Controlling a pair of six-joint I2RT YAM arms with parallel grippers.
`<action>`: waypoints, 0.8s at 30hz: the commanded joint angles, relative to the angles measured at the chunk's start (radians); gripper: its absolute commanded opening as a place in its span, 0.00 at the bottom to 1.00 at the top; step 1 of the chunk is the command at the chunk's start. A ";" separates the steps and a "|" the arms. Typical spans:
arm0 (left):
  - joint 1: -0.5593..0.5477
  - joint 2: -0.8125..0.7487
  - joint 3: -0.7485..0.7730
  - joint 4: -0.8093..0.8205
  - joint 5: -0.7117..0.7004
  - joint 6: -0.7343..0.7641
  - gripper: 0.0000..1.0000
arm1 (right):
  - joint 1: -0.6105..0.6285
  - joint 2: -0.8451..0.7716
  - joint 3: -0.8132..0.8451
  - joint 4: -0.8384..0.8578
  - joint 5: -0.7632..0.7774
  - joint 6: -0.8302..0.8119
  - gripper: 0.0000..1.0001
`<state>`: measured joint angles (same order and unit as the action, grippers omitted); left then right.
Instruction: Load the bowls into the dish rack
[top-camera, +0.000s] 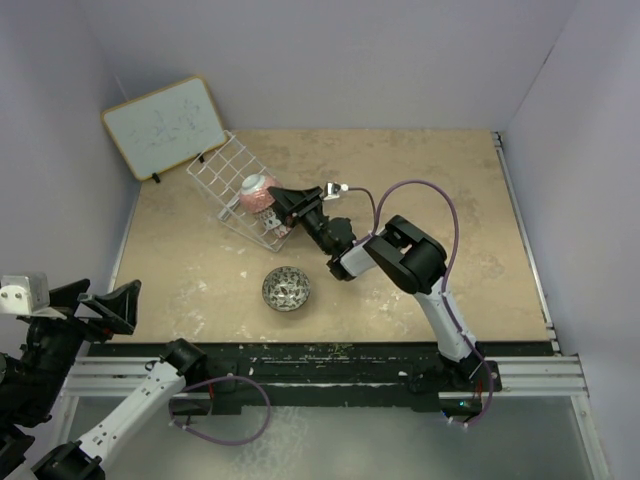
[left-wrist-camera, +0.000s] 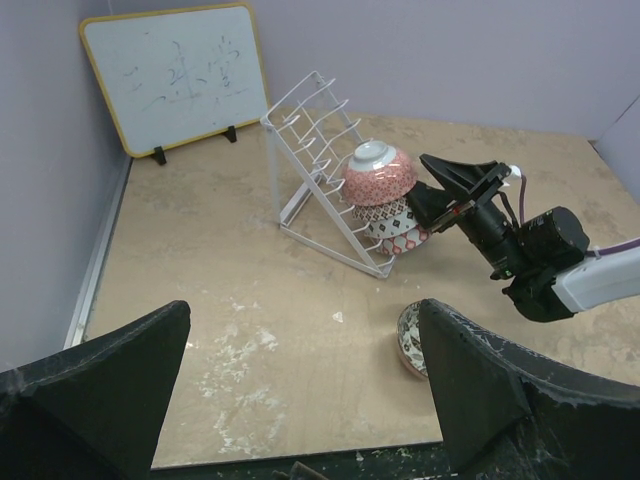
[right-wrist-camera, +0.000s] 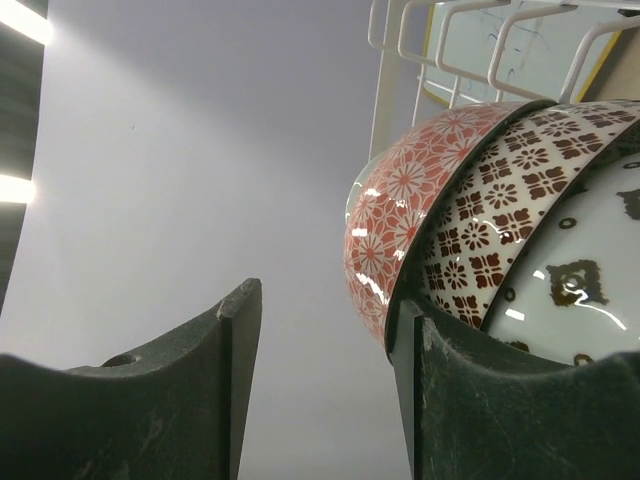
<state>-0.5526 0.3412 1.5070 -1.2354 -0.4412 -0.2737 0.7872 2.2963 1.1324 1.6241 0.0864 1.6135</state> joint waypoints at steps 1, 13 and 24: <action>-0.006 0.012 0.006 0.048 0.006 -0.010 0.99 | 0.007 -0.063 -0.026 0.287 0.014 0.023 0.56; -0.006 0.005 0.006 0.053 0.005 -0.004 0.99 | 0.010 -0.120 0.028 0.135 -0.015 0.026 0.57; -0.006 -0.010 0.026 0.024 -0.008 -0.010 0.99 | 0.023 -0.066 0.099 0.033 -0.062 0.085 0.57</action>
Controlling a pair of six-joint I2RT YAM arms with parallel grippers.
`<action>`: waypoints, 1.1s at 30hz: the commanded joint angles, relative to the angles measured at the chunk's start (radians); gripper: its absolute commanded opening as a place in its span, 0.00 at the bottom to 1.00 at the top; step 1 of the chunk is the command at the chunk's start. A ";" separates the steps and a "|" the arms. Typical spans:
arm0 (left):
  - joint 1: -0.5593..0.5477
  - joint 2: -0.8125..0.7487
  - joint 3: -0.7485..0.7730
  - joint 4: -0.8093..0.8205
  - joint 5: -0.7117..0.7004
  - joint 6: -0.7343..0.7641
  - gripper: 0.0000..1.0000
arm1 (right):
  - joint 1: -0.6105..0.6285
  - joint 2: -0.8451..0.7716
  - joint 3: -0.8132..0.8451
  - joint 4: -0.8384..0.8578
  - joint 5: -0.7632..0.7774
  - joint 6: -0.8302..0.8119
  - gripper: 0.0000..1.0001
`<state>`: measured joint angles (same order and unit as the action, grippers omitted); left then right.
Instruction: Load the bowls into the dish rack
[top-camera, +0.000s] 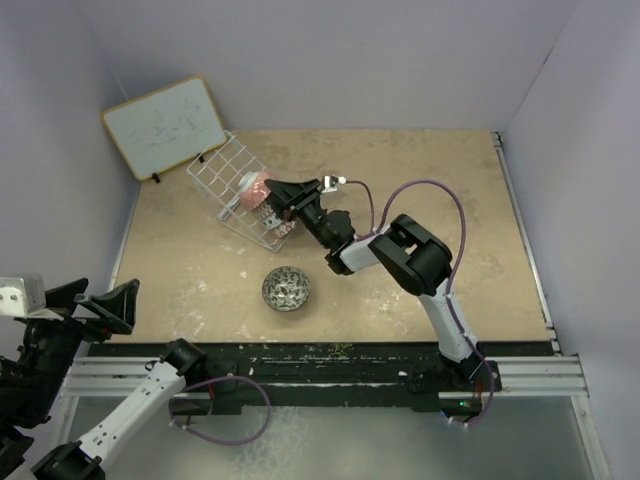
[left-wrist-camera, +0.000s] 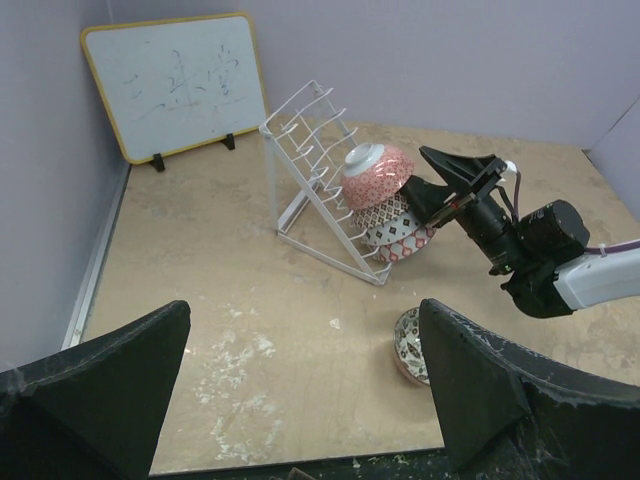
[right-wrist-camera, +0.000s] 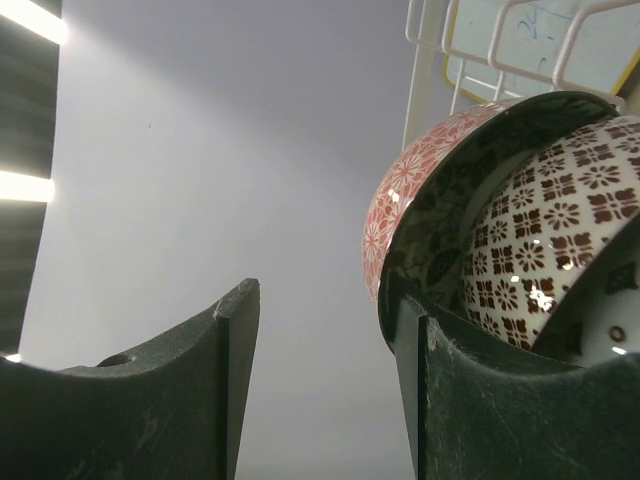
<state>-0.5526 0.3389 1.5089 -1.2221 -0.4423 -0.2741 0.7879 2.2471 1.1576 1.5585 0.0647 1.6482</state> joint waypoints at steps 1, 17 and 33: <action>-0.006 -0.008 0.025 0.008 -0.008 -0.010 0.99 | 0.025 -0.015 0.081 0.082 -0.046 0.053 0.57; -0.006 -0.020 -0.014 0.021 -0.009 -0.013 0.99 | 0.035 0.010 -0.047 0.163 -0.011 0.107 0.57; -0.006 -0.018 -0.040 0.050 0.005 -0.018 0.99 | 0.035 -0.085 -0.202 0.107 0.023 0.101 0.57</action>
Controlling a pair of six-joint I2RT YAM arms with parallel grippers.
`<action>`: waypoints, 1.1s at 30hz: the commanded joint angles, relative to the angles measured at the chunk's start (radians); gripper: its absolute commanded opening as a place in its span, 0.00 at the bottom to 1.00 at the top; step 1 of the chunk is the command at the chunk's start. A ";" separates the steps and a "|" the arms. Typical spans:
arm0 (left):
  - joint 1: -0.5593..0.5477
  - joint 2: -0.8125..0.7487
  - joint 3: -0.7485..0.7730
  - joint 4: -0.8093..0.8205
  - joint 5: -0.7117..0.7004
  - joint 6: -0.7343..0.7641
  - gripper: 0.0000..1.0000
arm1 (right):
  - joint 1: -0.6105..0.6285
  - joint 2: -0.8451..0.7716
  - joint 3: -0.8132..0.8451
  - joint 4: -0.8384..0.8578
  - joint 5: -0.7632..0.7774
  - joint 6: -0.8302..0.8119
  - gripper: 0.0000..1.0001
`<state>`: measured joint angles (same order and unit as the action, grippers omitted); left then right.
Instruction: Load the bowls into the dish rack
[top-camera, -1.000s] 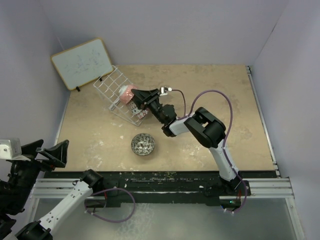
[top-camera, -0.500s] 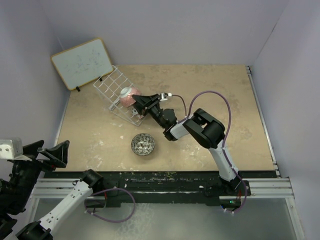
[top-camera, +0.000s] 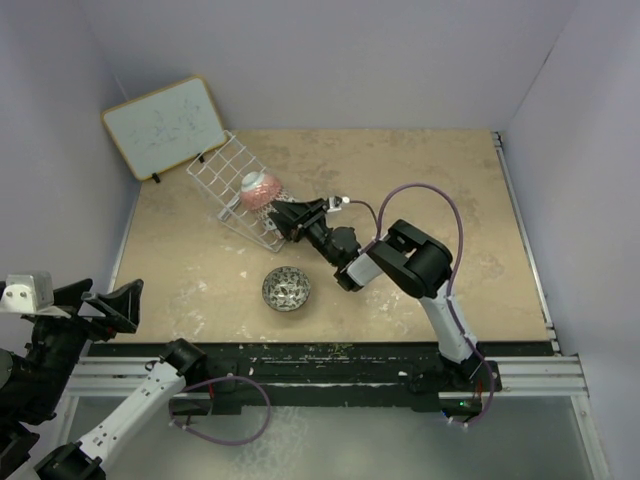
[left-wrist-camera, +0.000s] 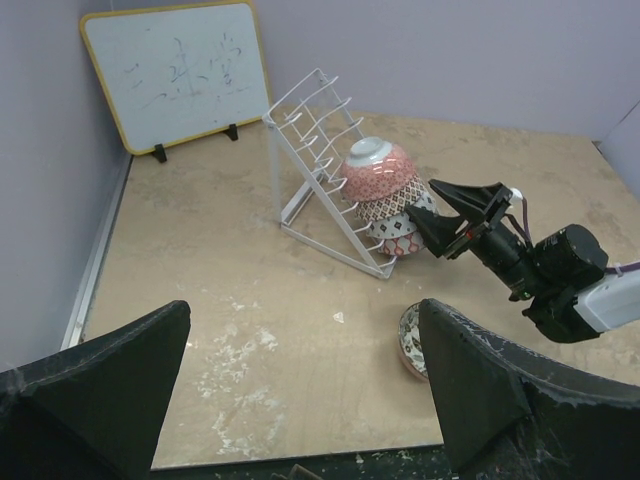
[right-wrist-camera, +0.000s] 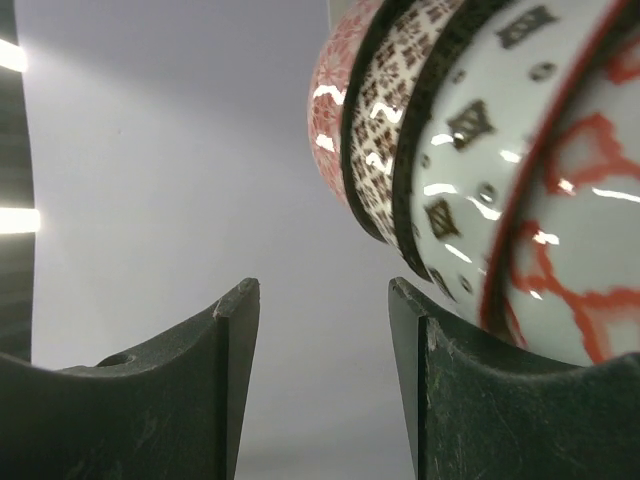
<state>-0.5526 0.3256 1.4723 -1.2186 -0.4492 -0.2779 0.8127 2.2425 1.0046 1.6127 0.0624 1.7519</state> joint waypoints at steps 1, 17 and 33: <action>-0.006 -0.005 -0.004 0.046 0.012 -0.014 0.99 | 0.010 -0.089 -0.057 0.043 0.031 -0.005 0.57; -0.006 -0.001 0.014 0.042 0.010 -0.010 0.99 | 0.012 -0.142 -0.077 0.018 0.023 -0.020 0.57; -0.006 0.019 0.026 0.059 0.017 0.001 0.99 | 0.128 -0.458 -0.184 -0.391 -0.060 -0.324 0.57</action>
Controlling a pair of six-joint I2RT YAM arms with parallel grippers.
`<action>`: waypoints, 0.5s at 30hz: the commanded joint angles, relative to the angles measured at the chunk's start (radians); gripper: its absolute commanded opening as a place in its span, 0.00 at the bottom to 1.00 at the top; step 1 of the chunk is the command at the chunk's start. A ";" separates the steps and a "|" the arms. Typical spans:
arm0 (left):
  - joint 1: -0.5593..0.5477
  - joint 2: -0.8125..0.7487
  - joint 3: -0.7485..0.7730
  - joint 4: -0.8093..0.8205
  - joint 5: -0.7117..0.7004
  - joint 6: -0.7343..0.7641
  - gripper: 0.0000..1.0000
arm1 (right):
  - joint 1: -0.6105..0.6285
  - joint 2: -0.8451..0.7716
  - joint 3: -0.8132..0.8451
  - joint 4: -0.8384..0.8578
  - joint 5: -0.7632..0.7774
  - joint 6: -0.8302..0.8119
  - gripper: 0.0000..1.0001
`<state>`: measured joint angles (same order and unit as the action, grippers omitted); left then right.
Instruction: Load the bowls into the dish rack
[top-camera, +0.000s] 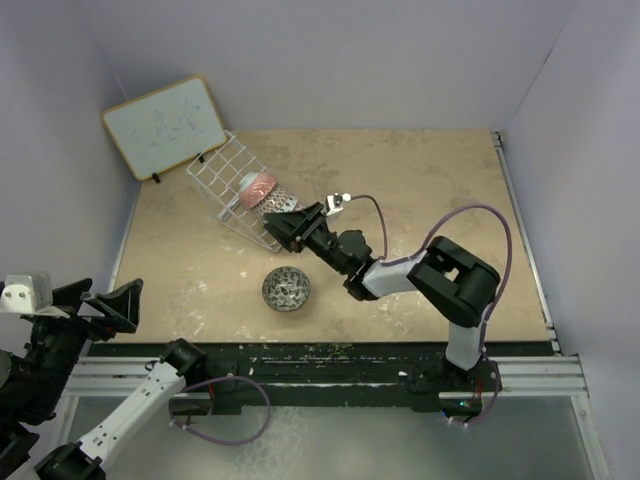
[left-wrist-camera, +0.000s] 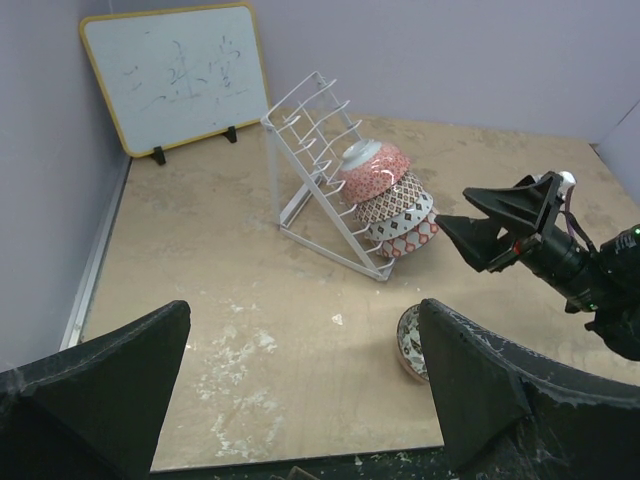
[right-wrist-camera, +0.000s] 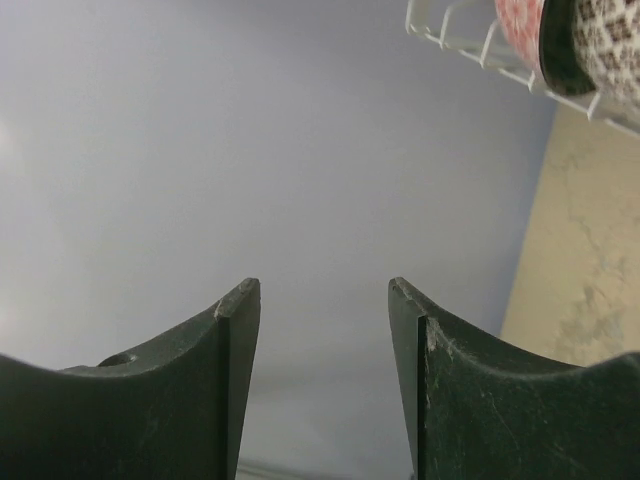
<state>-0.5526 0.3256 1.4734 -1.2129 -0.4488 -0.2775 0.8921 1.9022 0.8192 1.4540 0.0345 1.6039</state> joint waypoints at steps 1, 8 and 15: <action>-0.007 0.021 0.030 0.052 0.016 0.003 0.99 | 0.067 -0.156 0.007 -0.322 -0.024 -0.241 0.57; -0.006 0.039 0.072 0.031 0.027 0.012 0.99 | 0.175 -0.304 0.194 -1.092 0.104 -0.688 0.59; -0.007 0.027 0.050 0.037 0.019 0.008 0.99 | 0.290 -0.182 0.491 -1.606 0.290 -0.922 0.63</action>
<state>-0.5526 0.3290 1.5295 -1.2129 -0.4313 -0.2768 1.1305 1.6497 1.1622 0.2295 0.1928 0.8852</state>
